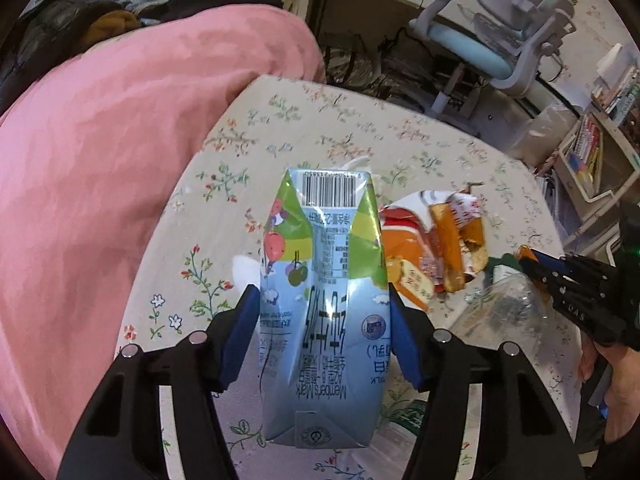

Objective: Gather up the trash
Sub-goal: 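Grasp the blue juice carton with the left gripper while the right grasps an orange peel, then lift the carton with the left gripper and the peel with the right gripper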

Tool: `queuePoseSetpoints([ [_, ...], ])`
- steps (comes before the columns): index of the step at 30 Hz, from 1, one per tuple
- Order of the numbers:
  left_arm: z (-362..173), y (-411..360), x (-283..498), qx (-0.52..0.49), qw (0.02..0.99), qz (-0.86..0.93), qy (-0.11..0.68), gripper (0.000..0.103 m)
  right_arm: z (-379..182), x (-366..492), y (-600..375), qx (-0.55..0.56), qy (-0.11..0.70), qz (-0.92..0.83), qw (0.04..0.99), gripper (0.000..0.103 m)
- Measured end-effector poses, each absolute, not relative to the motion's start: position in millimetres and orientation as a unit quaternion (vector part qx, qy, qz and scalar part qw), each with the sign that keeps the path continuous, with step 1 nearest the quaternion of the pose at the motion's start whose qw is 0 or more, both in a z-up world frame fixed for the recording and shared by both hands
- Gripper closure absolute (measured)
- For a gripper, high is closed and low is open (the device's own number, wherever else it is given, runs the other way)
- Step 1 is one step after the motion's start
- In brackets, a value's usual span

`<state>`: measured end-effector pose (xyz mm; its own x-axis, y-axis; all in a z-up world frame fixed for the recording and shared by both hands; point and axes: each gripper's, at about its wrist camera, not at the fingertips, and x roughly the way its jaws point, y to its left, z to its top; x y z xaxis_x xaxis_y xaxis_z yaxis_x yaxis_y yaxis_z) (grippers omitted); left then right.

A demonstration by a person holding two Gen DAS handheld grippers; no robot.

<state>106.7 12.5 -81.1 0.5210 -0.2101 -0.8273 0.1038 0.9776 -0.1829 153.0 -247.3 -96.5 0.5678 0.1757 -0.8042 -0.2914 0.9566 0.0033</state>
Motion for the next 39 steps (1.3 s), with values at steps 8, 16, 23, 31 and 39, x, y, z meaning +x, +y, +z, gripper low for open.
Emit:
queuePoseSetpoints([
  [8, -60.0, 26.8, 95.6, -0.088, 0.886, -0.092, 0.447, 0.043, -54.0, 132.3, -272.9, 0.077, 0.383, 0.157, 0.907, 0.087],
  [16, -47.2, 31.6, 82.9, -0.109, 0.892, -0.096, 0.429, 0.043, -37.0, 118.4, -258.7, 0.134, 0.362, 0.207, 0.899, 0.087],
  [23, -39.4, 37.3, 73.0, -0.121, 0.895, -0.099, 0.417, 0.043, -21.2, 103.3, -240.9, 0.148, 0.343, 0.234, 0.898, 0.087],
  [31, -35.9, 40.8, 58.2, -0.128, 0.897, -0.104, 0.409, 0.043, -13.5, 77.0, -229.7, 0.165, 0.326, 0.257, 0.895, 0.087],
  [39, -28.0, 44.1, 32.3, -0.121, 0.904, -0.116, 0.393, 0.043, -3.4, 29.1, -208.6, 0.18, 0.299, 0.29, 0.891, 0.087],
])
